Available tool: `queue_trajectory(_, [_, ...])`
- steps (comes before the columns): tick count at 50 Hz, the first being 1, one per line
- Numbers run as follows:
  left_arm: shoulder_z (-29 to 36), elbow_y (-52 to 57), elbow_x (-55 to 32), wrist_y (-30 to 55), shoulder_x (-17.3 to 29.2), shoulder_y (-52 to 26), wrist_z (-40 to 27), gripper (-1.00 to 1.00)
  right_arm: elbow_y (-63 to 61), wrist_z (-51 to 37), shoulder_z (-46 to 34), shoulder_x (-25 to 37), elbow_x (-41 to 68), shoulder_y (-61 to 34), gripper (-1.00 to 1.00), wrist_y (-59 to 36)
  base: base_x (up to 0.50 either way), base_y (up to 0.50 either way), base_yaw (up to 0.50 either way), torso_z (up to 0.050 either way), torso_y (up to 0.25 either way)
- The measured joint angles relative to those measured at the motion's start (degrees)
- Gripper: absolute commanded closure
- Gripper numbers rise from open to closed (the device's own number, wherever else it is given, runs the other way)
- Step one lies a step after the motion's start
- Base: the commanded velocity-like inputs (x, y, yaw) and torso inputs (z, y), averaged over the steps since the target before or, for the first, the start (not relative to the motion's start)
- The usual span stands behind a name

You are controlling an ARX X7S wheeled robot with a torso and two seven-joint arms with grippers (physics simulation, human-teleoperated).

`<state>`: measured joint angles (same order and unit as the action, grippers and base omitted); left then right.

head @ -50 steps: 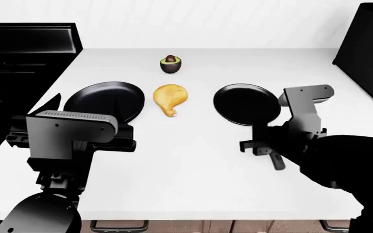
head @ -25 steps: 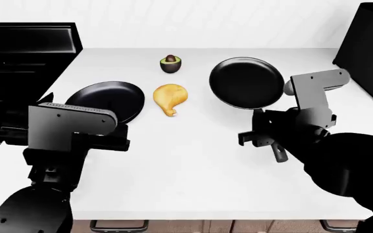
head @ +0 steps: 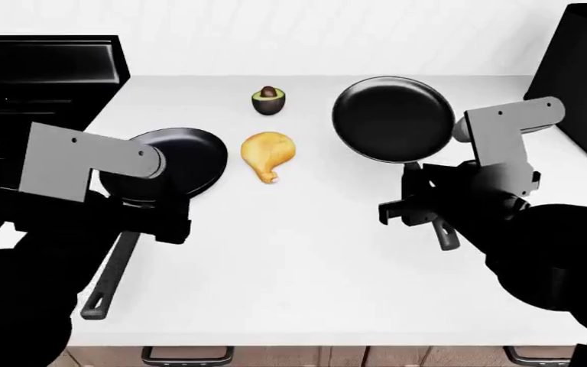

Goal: Place both pans onto different burners. Then place the avocado and the chicken breast on different pans.

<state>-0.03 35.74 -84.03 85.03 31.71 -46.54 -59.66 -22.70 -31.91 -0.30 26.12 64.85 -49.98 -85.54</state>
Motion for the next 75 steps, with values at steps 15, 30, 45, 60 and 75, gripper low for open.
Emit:
queue_trajectory(15, [-1.6, -5.2, -17.4, -3.4, 4.8, 1.1, -8.6, -1.00, 0.3, -1.3, -1.0, 1.0, 1.5, 0.3, 1.00, 1.1, 0.00, 0.00, 0.00, 0.001, 0.002])
queue_trajectory(30, [-0.9, -9.5, -23.0, -6.5, 6.1, 3.6, -10.6, -1.00, 1.1, -1.7, -2.7, 1.8, 1.9, 0.6, 1.00, 2.9, 0.00, 0.00, 0.00, 0.000, 0.003])
queue_trajectory(45, [0.8, -12.1, -20.0, -6.8, 5.4, 4.7, -8.3, -1.00, 1.5, -1.9, -3.6, 2.6, 2.3, 1.3, 1.00, 4.3, 0.00, 0.00, 0.00, 0.001, 0.002])
queue_trajectory(60, [2.6, -13.6, -14.7, -6.7, 4.7, 6.5, -4.0, 1.00, 1.8, -1.9, -4.3, 3.3, 2.6, 1.9, 1.00, 5.4, 0.00, 0.00, 0.00, 0.001, 0.002])
queue_trajectory(75, [3.7, -13.7, -12.1, -7.0, 5.0, 7.0, -3.3, 1.00, 2.1, -2.1, -4.7, 3.8, 3.0, 2.4, 1.00, 6.3, 0.00, 0.00, 0.00, 0.001, 0.003])
